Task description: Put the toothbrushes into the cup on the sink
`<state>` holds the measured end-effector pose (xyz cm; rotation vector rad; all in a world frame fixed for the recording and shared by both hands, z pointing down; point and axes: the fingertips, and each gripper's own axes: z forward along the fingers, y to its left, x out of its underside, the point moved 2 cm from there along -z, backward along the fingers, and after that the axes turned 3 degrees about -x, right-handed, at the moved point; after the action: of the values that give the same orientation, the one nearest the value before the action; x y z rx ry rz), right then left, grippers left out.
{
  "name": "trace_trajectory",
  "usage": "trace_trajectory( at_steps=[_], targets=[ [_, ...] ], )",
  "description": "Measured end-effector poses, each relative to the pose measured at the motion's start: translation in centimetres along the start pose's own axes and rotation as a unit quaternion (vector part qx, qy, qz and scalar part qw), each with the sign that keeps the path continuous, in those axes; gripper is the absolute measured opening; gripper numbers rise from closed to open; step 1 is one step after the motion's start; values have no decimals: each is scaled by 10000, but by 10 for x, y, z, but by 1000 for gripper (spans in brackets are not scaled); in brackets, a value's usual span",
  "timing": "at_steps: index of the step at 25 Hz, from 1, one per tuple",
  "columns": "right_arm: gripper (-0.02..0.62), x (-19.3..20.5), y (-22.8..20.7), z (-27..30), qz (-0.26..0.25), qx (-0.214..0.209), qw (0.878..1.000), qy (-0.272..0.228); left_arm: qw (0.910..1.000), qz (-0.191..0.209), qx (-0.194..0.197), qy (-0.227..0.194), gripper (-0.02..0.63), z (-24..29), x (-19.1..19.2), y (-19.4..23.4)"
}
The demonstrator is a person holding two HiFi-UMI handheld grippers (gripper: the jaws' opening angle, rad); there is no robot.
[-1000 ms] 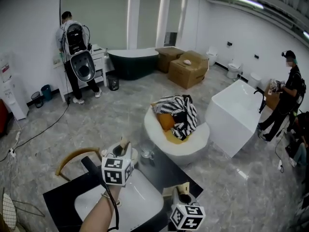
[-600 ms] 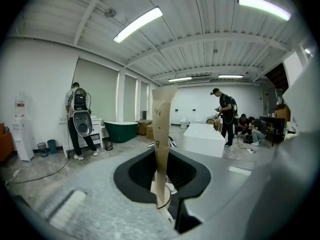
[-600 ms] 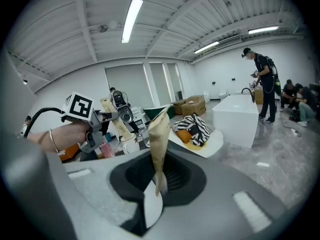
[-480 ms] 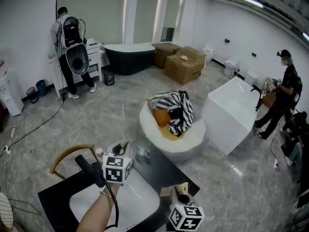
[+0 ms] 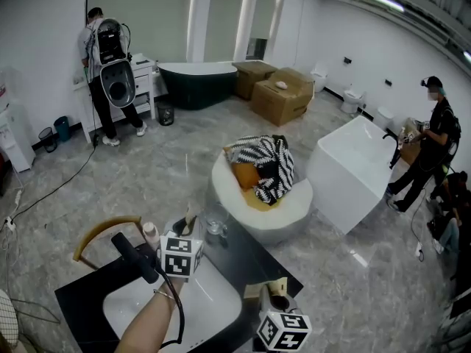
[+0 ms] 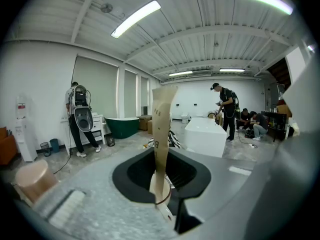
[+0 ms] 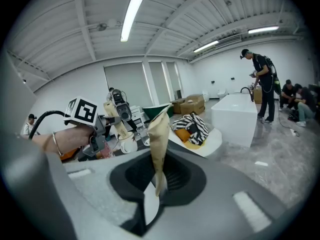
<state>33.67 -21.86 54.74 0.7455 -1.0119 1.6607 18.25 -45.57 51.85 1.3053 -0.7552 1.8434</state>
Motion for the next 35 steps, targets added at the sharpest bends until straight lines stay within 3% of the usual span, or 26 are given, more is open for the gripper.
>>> trace_trajectory(
  at_steps=[3,7,10,19,35],
  targets=[
    [34,1,2,-1,0,-9,10000,11,10000,58,-37,-41,54,-5,-1,-1],
    [34,3,1,-5,9,-12,10000,6,10000,33,-12,-85,126,-9,-1,-6],
    [34,4,1,-8,10,-33,10000,-20,9998,116,-18,-156,143,-14,-6,-10],
    [34,0,4,-24,34,-132,9998,-125,9995,209,5,-255,155,-35,-9,-21],
    [34,-14,20,-64,-137,-355,9983,-434,9993,89,68,-358,155,-122,-15,-42]
  ],
)
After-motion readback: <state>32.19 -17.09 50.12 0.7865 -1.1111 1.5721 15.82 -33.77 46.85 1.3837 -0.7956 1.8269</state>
